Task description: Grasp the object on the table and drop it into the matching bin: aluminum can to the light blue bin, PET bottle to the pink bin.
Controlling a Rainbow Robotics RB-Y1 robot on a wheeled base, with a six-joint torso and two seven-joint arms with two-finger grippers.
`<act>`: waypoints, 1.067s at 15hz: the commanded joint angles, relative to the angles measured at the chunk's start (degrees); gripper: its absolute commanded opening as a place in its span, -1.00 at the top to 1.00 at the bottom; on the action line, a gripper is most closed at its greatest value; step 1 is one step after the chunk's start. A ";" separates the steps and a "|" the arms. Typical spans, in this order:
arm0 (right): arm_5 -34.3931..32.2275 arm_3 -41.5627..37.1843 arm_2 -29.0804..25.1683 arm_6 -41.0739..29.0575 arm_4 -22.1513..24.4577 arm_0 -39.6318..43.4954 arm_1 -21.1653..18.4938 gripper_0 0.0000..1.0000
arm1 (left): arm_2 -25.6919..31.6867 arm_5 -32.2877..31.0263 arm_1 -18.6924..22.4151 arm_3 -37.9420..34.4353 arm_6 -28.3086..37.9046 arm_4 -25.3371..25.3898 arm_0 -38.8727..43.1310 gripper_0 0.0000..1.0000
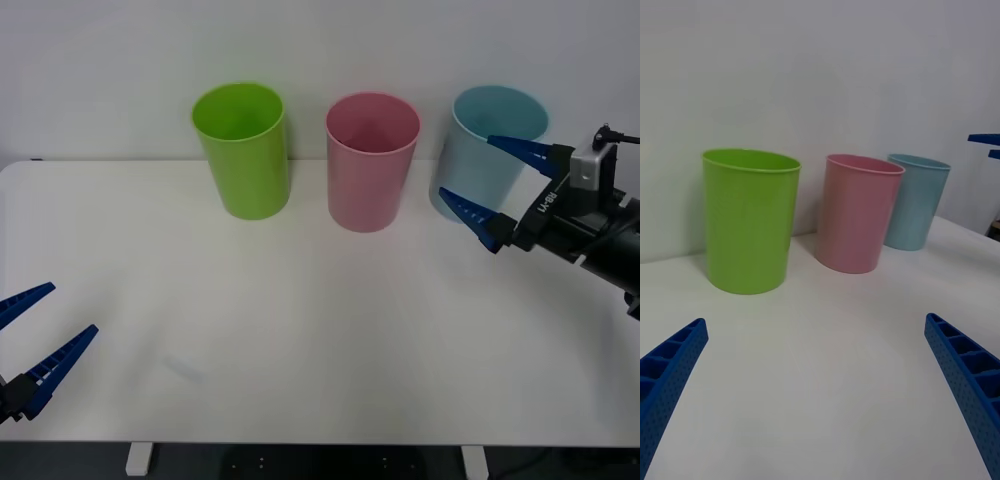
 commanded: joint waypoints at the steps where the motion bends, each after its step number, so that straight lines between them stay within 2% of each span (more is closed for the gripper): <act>1: -5.13 -0.02 -4.21 1.64 -0.28 3.40 0.01 -1.00 | 0.00 0.00 0.00 0.00 0.00 0.00 0.00 -1.00; 3: -8.11 -0.11 -6.76 2.95 -0.72 5.87 0.01 -1.00 | 0.00 0.00 0.00 0.00 0.00 0.00 0.00 -1.00; 6: -10.66 -0.02 -10.10 9.11 -2.22 10.61 -0.08 -1.00 | 0.00 0.00 0.00 0.00 0.00 0.00 0.00 -1.00; 9: -14.00 -0.11 -13.44 9.11 -2.74 13.86 0.01 -1.00 | 0.00 0.00 0.00 0.00 0.00 0.00 0.00 -1.00; 16: -14.35 -0.02 -16.52 8.58 -4.68 19.84 -0.08 -1.00 | 0.00 0.00 0.00 0.00 0.00 0.00 0.00 -1.00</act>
